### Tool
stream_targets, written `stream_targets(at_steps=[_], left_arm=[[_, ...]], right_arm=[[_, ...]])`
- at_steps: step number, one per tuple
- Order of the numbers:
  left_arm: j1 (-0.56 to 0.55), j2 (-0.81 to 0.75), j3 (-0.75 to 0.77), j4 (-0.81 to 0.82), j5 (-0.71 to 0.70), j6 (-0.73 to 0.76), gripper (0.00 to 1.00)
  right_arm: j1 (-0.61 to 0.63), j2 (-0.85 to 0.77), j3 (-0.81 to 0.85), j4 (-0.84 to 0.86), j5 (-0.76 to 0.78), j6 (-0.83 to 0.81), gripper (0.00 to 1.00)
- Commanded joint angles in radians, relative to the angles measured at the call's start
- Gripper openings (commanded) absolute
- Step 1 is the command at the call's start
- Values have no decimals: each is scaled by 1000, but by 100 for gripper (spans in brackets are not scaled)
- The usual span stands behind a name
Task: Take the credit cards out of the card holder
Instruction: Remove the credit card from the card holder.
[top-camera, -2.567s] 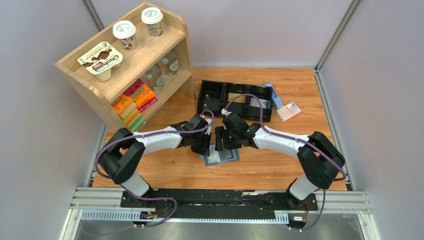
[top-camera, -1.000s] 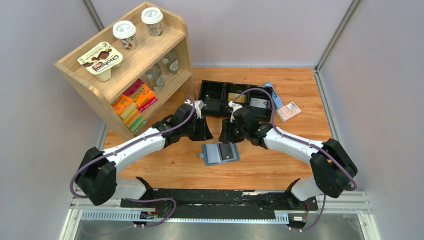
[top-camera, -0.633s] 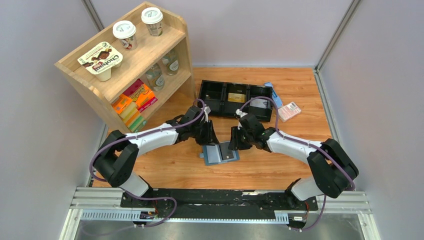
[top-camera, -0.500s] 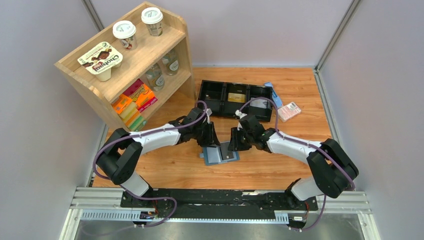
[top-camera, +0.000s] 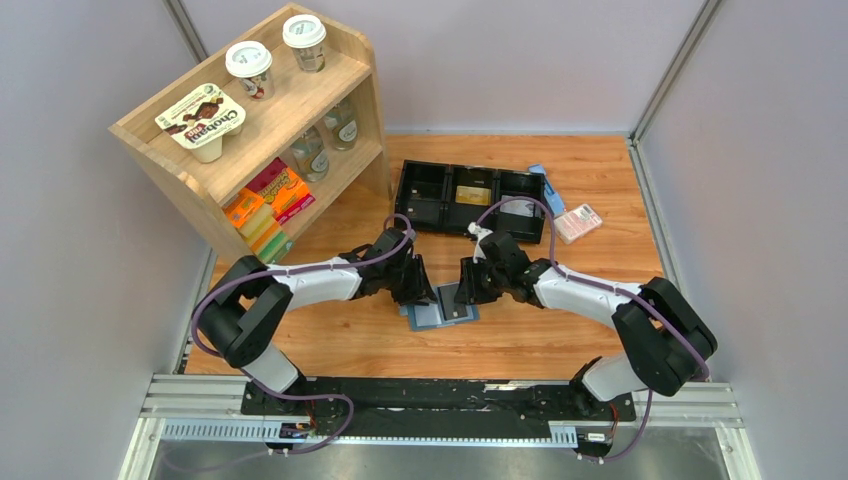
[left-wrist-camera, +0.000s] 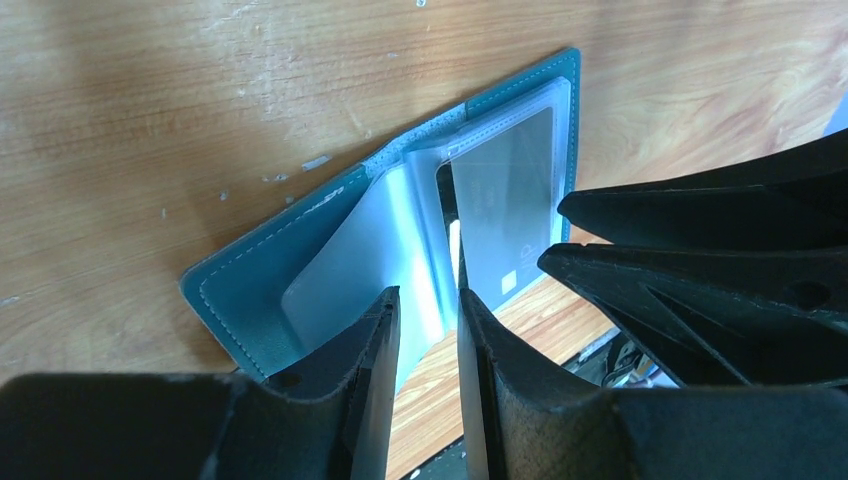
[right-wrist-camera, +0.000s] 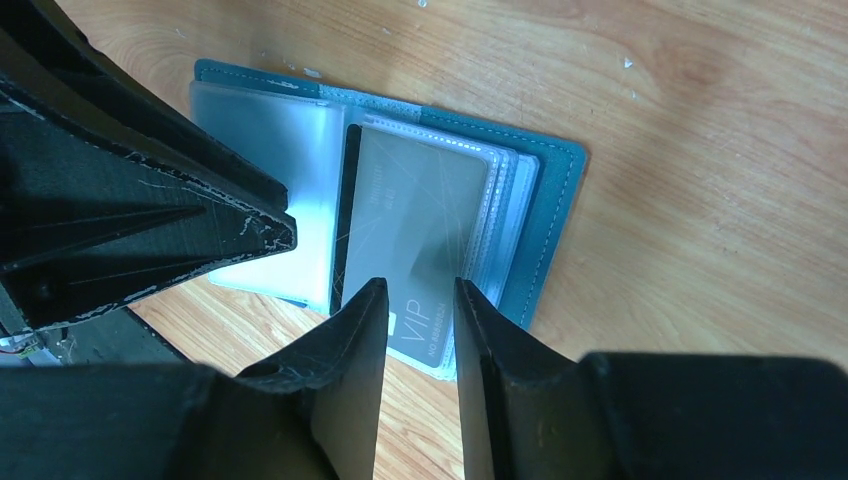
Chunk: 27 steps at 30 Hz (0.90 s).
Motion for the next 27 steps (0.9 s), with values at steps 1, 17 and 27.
stream_targets(at_steps=[1, 17, 27], left_arm=[[-9, 12, -5, 67, 0, -31, 36], [-10, 61, -23, 144, 30, -62, 36], [-10, 44, -75, 297, 71, -122, 34]], right_arm=[[-5, 0, -8, 48, -12, -25, 33], [-5, 21, -29, 88, -58, 3, 31], [-5, 49, -38, 103, -70, 14, 31]])
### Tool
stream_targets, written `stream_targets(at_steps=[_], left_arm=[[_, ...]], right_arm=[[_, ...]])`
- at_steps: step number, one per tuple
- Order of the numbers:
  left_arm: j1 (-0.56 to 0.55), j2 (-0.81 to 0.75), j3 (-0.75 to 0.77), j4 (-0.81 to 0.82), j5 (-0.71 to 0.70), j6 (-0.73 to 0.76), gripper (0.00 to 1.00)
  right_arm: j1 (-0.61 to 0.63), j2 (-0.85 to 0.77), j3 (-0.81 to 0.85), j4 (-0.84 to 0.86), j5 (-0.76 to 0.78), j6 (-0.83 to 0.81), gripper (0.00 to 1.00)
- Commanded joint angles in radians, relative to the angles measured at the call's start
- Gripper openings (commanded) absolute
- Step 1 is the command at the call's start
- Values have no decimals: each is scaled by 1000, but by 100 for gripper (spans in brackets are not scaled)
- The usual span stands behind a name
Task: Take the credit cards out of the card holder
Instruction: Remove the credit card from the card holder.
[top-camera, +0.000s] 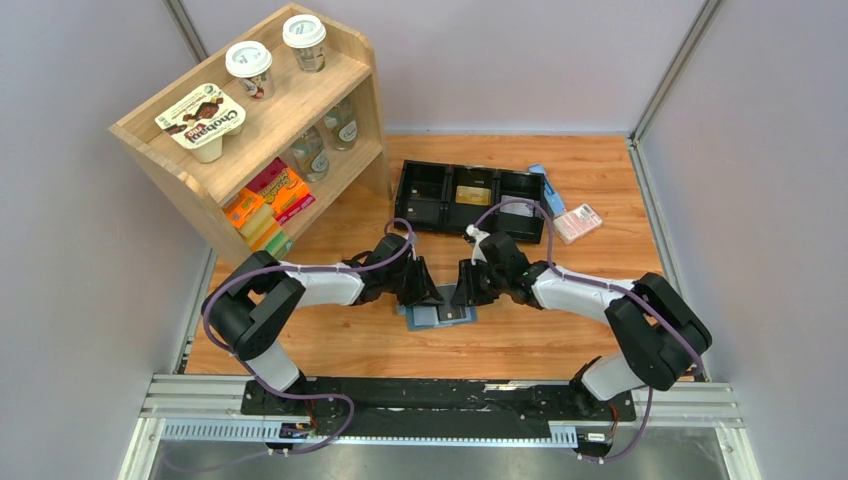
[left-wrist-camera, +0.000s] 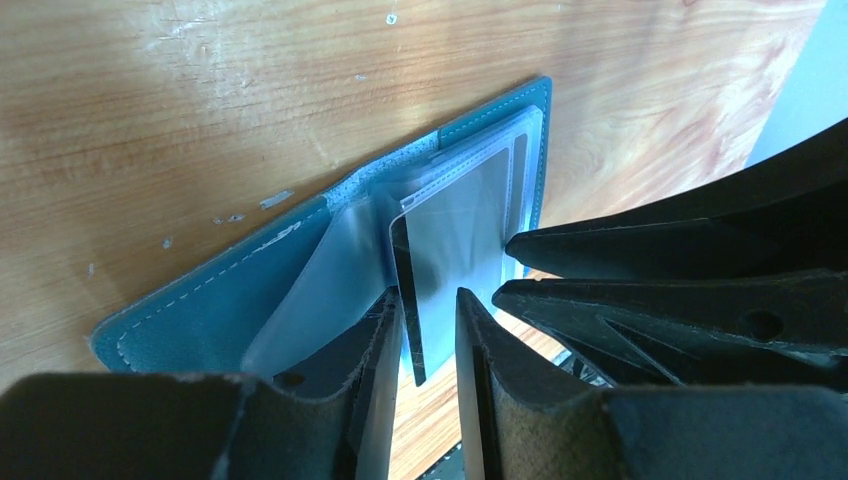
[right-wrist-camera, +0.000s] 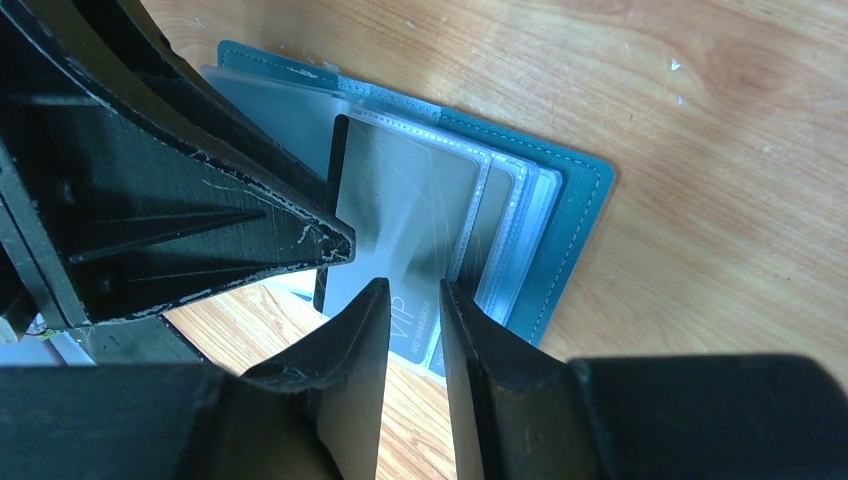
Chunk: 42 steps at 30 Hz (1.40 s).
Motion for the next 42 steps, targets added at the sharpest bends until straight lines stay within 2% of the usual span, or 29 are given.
stream_targets(at_steps=[1, 7, 12, 18, 26, 35, 42], left_arm=[[-5, -18, -28, 124, 36, -44, 33], [3, -70, -106, 223, 19, -100, 26], [13, -90, -191, 400, 20, -178, 21], [18, -81, -238, 538, 43, -220, 20], [18, -135, -251, 500, 16, -205, 19], [18, -153, -266, 495, 6, -211, 13], [24, -202, -274, 431, -10, -206, 11]], right_arm=[[-4, 22, -14, 41, -12, 9, 31], [-4, 37, -20, 41, -8, 12, 31], [-4, 52, -26, 48, -11, 15, 31], [-7, 66, -32, 54, -17, 25, 31], [-22, 92, -42, 64, -16, 43, 28], [-56, 145, -55, 78, -20, 69, 24], [-85, 204, -60, 90, -34, 81, 23]])
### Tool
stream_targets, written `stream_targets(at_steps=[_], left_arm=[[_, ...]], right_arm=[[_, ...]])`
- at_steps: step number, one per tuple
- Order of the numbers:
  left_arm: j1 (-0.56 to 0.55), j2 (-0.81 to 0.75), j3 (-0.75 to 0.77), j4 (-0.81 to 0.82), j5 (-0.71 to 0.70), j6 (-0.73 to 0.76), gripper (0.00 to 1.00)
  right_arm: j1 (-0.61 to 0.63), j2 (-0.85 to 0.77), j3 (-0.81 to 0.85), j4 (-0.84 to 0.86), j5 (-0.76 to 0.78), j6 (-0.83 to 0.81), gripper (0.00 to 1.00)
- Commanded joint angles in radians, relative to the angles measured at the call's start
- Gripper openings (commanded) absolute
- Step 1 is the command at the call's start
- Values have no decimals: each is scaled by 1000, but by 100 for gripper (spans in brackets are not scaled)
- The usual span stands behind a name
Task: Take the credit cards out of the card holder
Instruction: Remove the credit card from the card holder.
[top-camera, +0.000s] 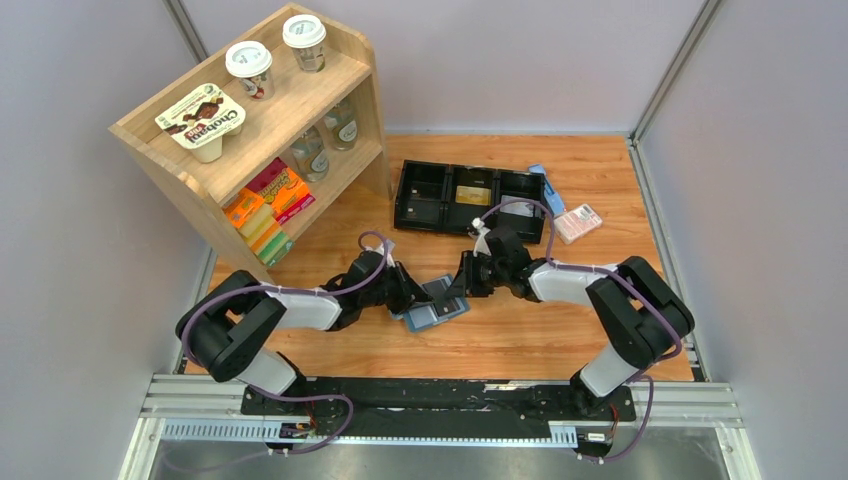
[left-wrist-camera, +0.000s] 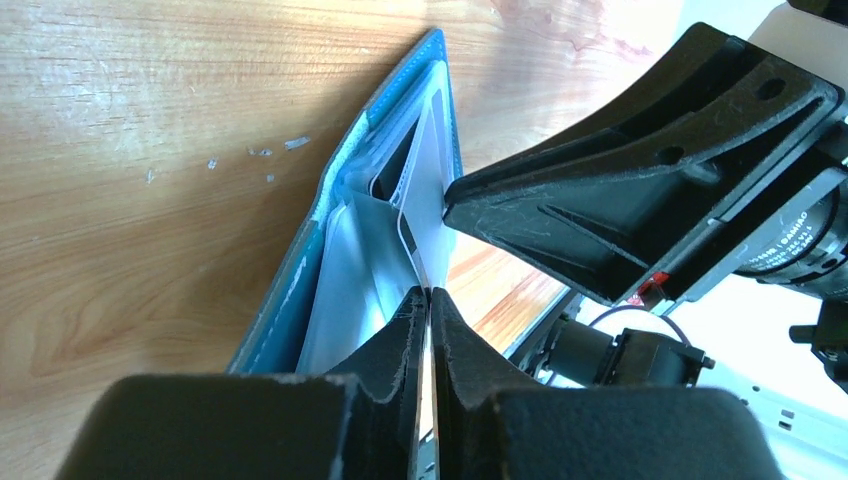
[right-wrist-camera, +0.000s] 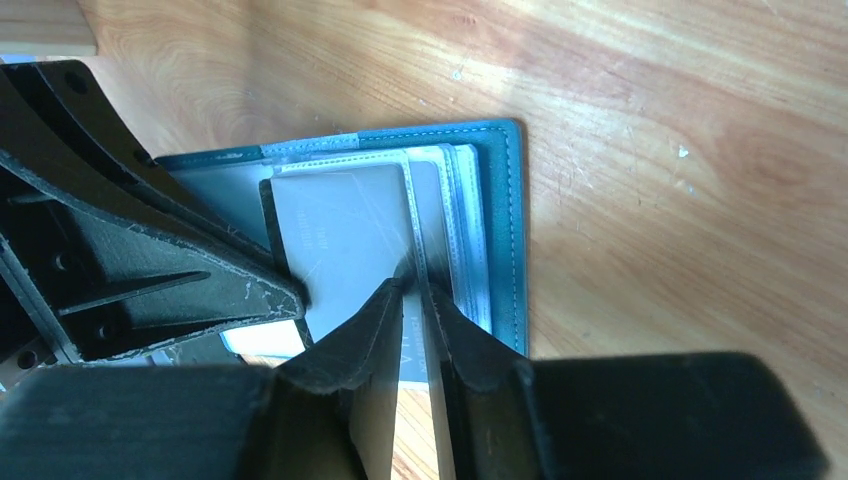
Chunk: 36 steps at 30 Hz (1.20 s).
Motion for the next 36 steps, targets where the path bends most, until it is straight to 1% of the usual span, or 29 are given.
stream_targets(at_steps=[1, 6, 9, 11, 13, 15, 19, 22, 25, 28, 33, 36], left_arm=[[2, -73, 9, 31, 12, -12, 10], [10, -102, 12, -66, 6, -1, 7], [27, -100, 12, -115, 12, 11, 2], [43, -79, 15, -138, 27, 34, 0], [57, -45, 30, -163, 44, 75, 0], [65, -12, 65, -193, 65, 126, 0], [65, 53, 177, -298, 87, 252, 0], [65, 102, 263, -344, 93, 319, 0], [65, 145, 338, -428, 98, 396, 0], [65, 185, 398, -467, 104, 427, 0], [65, 193, 397, -477, 99, 406, 0], [65, 191, 392, -489, 91, 392, 0]], right_arm=[[-15, 95, -53, -93, 89, -24, 23], [-22, 101, -50, -93, 89, -23, 23], [-27, 91, -52, -93, 94, -18, 22], [-30, 79, -52, -94, 94, -15, 22], [-30, 57, -50, -93, 94, -17, 22], [-30, 25, -47, -93, 92, -24, 23], [-30, -62, -32, -110, 89, -55, 25], [-30, -127, -15, -113, 86, -80, 25], [-28, -155, 8, -111, 82, -101, 25], [-32, -143, 48, -111, 100, -116, 25], [-39, -77, 85, -93, 97, -109, 22], [-50, -34, 87, -32, 85, -95, 20]])
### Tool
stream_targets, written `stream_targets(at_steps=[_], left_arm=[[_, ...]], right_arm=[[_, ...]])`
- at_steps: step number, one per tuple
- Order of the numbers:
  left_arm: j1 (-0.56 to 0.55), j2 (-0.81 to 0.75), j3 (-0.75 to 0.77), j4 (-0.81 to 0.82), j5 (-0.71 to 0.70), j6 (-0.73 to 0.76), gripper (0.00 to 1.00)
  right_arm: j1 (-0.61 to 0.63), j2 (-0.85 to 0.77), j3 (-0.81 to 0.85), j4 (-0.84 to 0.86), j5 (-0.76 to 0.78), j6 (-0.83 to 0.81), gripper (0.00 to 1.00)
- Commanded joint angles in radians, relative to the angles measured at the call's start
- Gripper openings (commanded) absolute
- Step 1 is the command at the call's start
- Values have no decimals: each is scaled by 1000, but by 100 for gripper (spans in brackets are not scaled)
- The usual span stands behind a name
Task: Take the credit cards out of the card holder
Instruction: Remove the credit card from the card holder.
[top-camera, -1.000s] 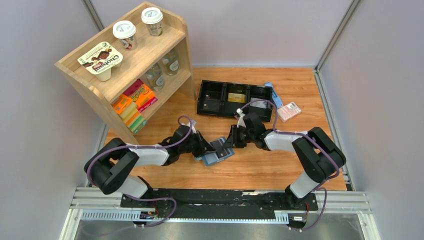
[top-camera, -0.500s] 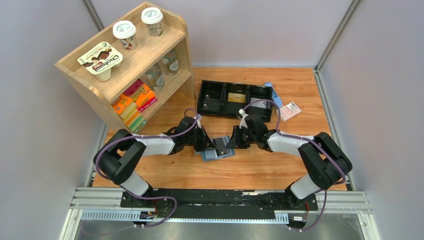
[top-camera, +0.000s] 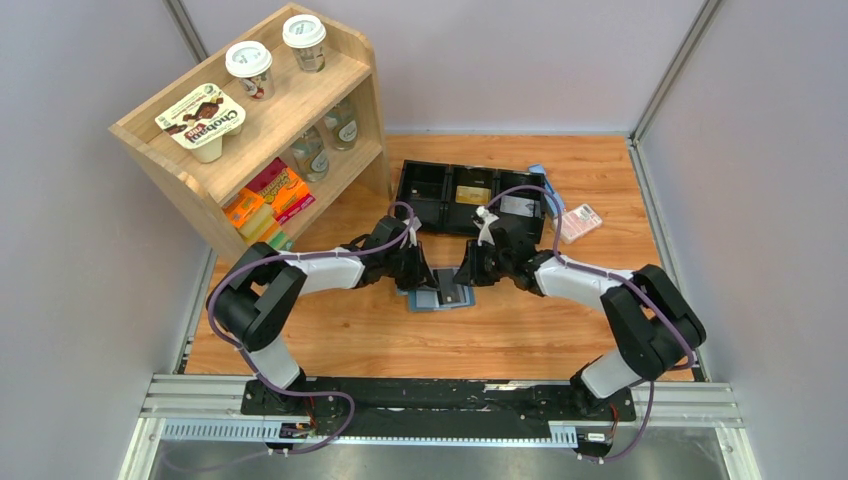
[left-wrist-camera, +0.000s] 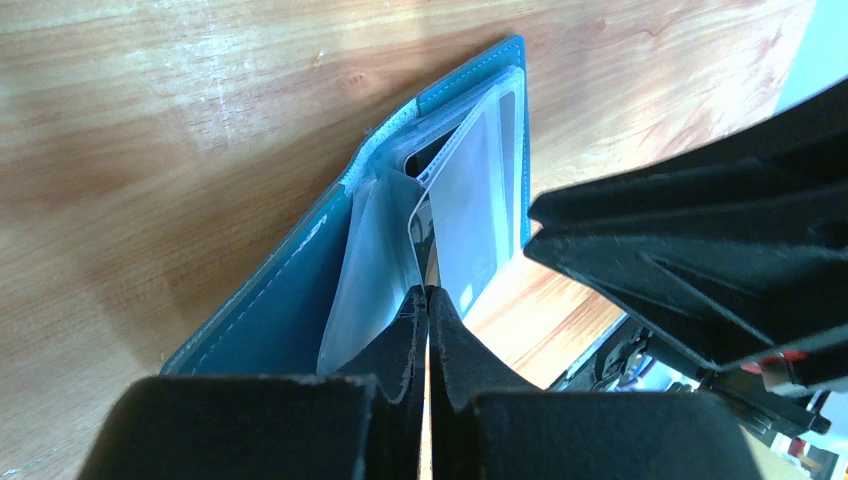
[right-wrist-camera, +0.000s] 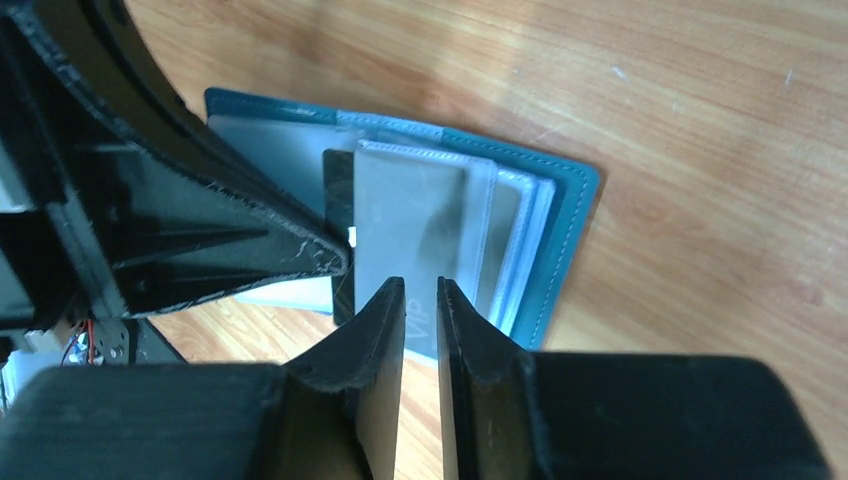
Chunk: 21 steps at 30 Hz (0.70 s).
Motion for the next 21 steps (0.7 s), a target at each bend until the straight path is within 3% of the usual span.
stream_targets(at_steps=[1, 6, 14, 21], left_arm=[[4, 6, 9, -50, -13, 21, 0], [4, 2, -7, -47, -20, -17, 0], [24, -55, -82, -24, -75, -96, 0], [26, -33, -117, 93, -38, -163, 14]], right_arm=[[-21, 67, 29, 81, -8, -5, 20], [-44, 140, -1, 144, -67, 14, 17], [-64, 143, -70, 140, -39, 17, 14], [-64, 152, -87, 161, -64, 18, 14]])
